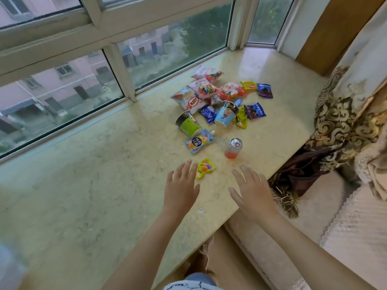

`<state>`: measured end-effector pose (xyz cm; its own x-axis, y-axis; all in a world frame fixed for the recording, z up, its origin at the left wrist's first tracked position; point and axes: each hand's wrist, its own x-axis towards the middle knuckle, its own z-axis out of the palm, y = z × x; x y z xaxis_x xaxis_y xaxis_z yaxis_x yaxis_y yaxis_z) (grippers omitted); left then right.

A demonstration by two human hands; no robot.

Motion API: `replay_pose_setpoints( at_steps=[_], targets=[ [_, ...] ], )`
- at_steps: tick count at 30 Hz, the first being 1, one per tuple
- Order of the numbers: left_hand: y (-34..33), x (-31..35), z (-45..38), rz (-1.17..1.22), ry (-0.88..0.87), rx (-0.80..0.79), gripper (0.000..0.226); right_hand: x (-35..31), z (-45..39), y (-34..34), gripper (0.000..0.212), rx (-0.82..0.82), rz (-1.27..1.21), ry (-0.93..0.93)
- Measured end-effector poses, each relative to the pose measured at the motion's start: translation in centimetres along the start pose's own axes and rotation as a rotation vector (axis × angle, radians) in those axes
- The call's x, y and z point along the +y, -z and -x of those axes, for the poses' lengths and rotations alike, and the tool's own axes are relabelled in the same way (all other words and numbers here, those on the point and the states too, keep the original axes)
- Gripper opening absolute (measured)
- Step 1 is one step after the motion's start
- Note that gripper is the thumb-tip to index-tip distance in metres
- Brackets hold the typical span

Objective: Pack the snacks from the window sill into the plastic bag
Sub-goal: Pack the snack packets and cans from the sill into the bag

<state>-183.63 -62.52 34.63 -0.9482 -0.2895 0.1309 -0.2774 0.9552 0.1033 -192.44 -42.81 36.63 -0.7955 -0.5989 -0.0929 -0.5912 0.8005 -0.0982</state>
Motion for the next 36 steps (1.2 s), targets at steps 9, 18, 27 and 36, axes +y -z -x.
replay_pose_setpoints(
  at_steps=[9, 18, 27, 36],
  targets=[
    [-6.0, -0.7, -8.8, -0.015, -0.064, -0.114, 0.071, 1.8, -8.8, -3.1, 0.056, -0.061, -0.010, 0.035],
    [-18.5, -1.9, -13.5, -0.044, -0.083, -0.326, 0.069, 1.6, -20.3, -12.8, 0.048, -0.056, -0.088, 0.148],
    [-25.8, -2.2, -14.9, 0.091, 0.087, -0.366, 0.075, 1.8, -28.8, -20.5, 0.064, -0.181, -0.714, -0.287],
    [-25.0, -0.9, -15.6, 0.361, 0.445, -0.474, 0.072, -0.8, -33.5, -20.7, 0.020, -0.195, -1.686, -1.154]
  ],
)
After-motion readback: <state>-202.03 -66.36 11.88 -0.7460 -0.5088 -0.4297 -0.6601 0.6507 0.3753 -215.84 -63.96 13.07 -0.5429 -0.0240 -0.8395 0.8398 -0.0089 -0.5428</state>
